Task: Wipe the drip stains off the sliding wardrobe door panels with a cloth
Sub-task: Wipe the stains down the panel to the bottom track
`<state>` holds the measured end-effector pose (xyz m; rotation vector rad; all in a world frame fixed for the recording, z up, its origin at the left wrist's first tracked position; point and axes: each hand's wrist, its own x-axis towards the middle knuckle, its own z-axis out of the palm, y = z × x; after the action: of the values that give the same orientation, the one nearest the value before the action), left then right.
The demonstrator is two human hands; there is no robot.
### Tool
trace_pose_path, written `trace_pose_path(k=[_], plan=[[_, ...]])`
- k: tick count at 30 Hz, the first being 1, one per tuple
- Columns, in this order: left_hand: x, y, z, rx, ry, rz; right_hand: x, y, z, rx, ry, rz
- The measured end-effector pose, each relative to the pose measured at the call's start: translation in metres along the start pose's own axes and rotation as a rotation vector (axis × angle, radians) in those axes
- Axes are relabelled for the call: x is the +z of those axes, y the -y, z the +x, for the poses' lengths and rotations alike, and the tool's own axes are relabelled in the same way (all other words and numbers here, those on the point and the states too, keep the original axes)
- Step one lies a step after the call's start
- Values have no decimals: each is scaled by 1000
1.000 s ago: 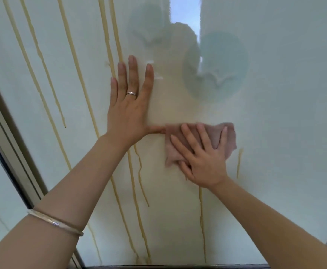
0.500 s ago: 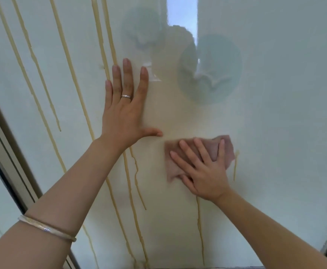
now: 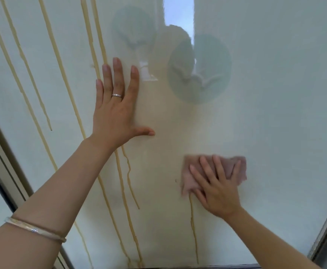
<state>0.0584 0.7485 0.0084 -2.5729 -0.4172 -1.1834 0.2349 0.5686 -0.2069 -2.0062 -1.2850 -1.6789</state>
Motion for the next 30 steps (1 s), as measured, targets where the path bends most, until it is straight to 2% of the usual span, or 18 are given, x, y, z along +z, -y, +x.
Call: trace_pose_path(k=[2,4,7,10,15,18,22,24,26,30], plan=[[-1,-1,0,-1,12,9,-2,-12,-5,-88,8,9],[-1,-2,0,1,16,0,-10,-33,31,-94,-78,1],[-1,-2,0,-5,9,-15,-26,-57,109,118,-198,13],[-1,-1,0,-12,10,-15,-22,-47,121,231,-232,32],[-1,-2,0,-8,13,-25,-2,-18,22,-39,-44,-9],[-1,-3,0,-1,13,-9,-11,-42,47,-107,-89,2],[-1,-2,0,-3,-5,-19,-34,-56,139,193,-234,54],[1,0,0,5,-9,-19,-34,-48,155,277,-257,47],[2,0,2,24,-26,-16,-22,-34,134,223,-233,22],[2,0,0,31,-36,-9,1,2,29,-77,-66,-22]])
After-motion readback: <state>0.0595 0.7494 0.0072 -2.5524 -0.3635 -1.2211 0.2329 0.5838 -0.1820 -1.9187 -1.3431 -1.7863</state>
